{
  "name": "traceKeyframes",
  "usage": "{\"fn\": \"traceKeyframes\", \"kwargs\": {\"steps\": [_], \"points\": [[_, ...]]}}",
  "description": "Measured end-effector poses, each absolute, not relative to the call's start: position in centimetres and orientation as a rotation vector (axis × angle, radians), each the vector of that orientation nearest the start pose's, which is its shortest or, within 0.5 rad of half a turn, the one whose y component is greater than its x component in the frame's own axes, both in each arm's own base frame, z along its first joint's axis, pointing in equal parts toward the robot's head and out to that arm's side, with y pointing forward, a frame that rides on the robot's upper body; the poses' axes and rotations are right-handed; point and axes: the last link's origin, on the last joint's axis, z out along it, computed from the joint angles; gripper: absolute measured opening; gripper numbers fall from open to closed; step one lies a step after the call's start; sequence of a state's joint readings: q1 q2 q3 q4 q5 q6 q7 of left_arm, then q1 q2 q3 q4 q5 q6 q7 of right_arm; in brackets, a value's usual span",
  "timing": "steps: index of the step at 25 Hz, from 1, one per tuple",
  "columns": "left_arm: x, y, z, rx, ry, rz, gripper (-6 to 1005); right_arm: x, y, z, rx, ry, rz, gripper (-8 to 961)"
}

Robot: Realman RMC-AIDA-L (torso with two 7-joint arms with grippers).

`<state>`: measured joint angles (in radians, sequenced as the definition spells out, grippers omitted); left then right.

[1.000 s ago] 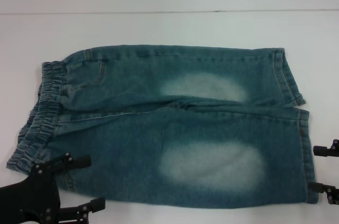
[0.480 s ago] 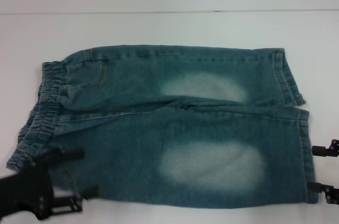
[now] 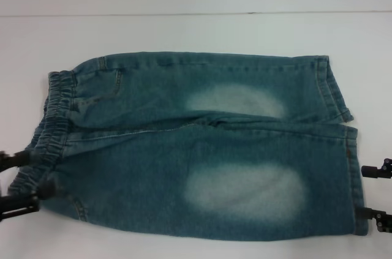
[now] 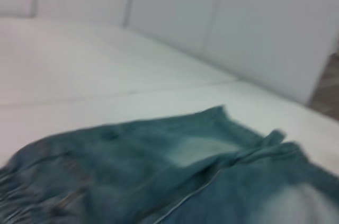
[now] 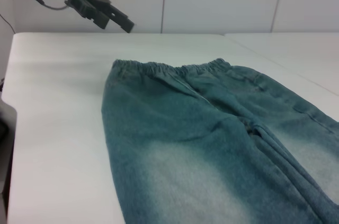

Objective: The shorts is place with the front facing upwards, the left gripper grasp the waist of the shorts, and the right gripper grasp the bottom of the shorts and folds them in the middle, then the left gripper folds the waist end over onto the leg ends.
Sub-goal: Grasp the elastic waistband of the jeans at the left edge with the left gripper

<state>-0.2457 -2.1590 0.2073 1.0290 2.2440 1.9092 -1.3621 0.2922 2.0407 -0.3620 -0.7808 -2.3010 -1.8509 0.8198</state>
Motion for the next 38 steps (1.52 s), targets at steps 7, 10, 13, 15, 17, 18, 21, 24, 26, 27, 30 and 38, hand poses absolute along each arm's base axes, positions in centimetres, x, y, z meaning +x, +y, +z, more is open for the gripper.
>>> {"fn": "traceKeyframes", "kwargs": {"steps": [7,10,13,15,17,18,21,24,26,27,30,38], "points": [[-35.0,21.5,8.9,-2.427,-0.976,-0.427,920,35.1,22.7,5.2,-2.727,0.184,0.437,706],[-35.5,22.1,8.6,-2.421,-1.045,-0.321,919,35.0,22.7,5.1,-2.727,0.181,0.439,706],[-36.0,22.8,8.2,-2.396,-1.079,-0.261,918,35.0,22.7,5.1,-2.727,0.178,0.439,706],[-36.3,23.1,8.1,-2.372,-1.090,-0.251,917,35.0,22.8,5.1,-2.727,0.179,0.441,706],[-36.5,23.4,7.9,-2.360,-1.098,-0.239,916,35.0,22.8,5.1,-2.728,0.179,0.441,706],[-36.6,23.5,7.7,-2.362,-1.101,-0.232,916,34.9,22.8,5.1,-2.728,0.178,0.442,706],[-36.4,23.7,7.2,-2.386,-1.100,-0.213,915,34.9,22.8,5.1,-2.730,0.178,0.446,706],[-36.3,23.8,7.0,-2.399,-1.099,-0.211,913,34.8,22.8,5.1,-2.731,0.177,0.447,706],[-36.3,23.9,6.9,-2.407,-1.098,-0.207,913,34.8,22.8,5.1,-2.731,0.177,0.447,706],[-36.3,23.9,6.8,-2.410,-1.097,-0.205,912,34.9,22.8,5.1,-2.730,0.178,0.445,706],[-36.3,23.9,6.7,-2.418,-1.101,-0.191,911,34.9,22.8,5.1,-2.729,0.179,0.443,706],[-36.8,24.4,6.7,-2.397,-1.146,-0.122,676,34.8,23.0,5.1,-2.728,0.179,0.442,706]]}}
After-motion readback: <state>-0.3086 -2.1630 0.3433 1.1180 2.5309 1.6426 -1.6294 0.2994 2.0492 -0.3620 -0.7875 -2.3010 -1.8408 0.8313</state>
